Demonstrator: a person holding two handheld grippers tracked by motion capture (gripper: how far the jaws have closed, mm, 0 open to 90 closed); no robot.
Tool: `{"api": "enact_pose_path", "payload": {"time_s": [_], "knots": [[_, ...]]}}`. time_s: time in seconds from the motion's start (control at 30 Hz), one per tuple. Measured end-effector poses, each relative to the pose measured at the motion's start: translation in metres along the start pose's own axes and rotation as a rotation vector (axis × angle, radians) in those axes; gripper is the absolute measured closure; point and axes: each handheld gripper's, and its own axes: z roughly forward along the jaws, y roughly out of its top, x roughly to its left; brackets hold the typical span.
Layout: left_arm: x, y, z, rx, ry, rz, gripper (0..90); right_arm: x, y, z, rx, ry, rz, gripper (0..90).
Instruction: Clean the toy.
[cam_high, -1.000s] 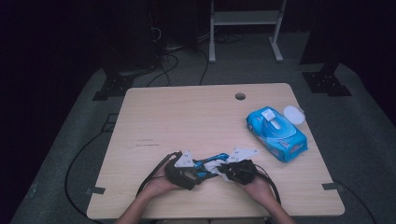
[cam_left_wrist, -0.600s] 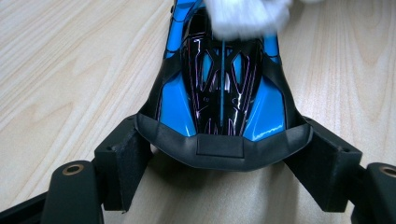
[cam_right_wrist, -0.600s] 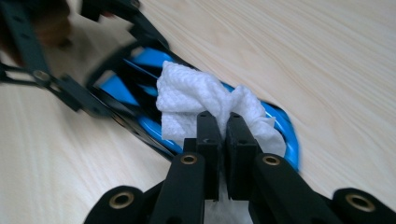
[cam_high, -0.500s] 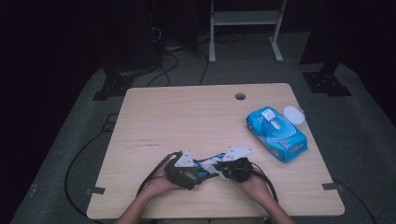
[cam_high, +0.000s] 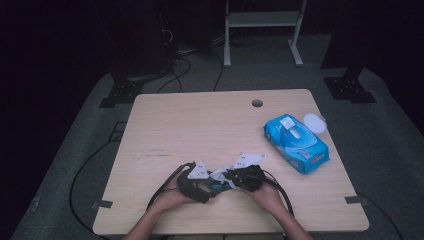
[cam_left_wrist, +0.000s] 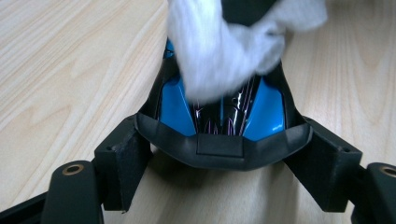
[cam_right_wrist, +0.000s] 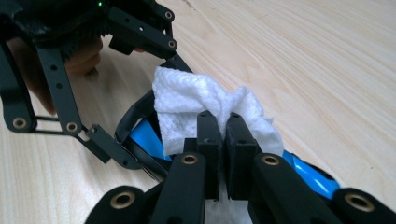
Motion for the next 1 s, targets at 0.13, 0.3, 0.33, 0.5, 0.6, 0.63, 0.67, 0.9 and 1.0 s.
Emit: {"api": "enact_pose_path", "payload": {"time_s": [0.13,0.3,0.33,0.5,0.6,0.63,0.67,0.9,1.0], "knots": [[-0.001,0.003,0.002,0.011,0.008,-0.002,22.3,0.021,0.003,0.014,0.007,0.069,-0.033,85.8],[0.0,0.002,0.001,0.008,0.002,-0.001,23.5,0.019,0.003,0.008,0.032,0.053,-0.078,85.8],[0.0,0.002,0.001,0.003,0.001,-0.005,23.5,0.01,0.001,0.003,0.027,0.044,-0.06,85.8],[0.0,0.001,0.0,0.01,0.001,0.007,23.6,-0.027,-0.026,-0.025,0.091,-0.083,-0.006,85.8],[0.0,0.002,0.002,0.009,0.003,-0.006,23.4,-0.037,-0.039,-0.035,0.043,-0.067,0.099,85.8],[0.0,0.002,0.002,0.009,0.003,-0.012,23.3,-0.036,-0.039,-0.035,0.041,-0.068,0.097,85.7],[0.0,0.002,0.002,0.007,0.005,-0.014,23.2,-0.034,-0.038,-0.034,0.031,-0.052,0.098,85.7],[0.0,0.001,0.001,0.002,0.002,-0.011,23.7,-0.019,-0.028,-0.023,0.025,0.018,0.053,85.7],[0.0,0.001,0.001,0.007,0.0,-0.006,23.7,-0.033,-0.033,-0.027,0.031,-0.03,0.097,85.7]]}}
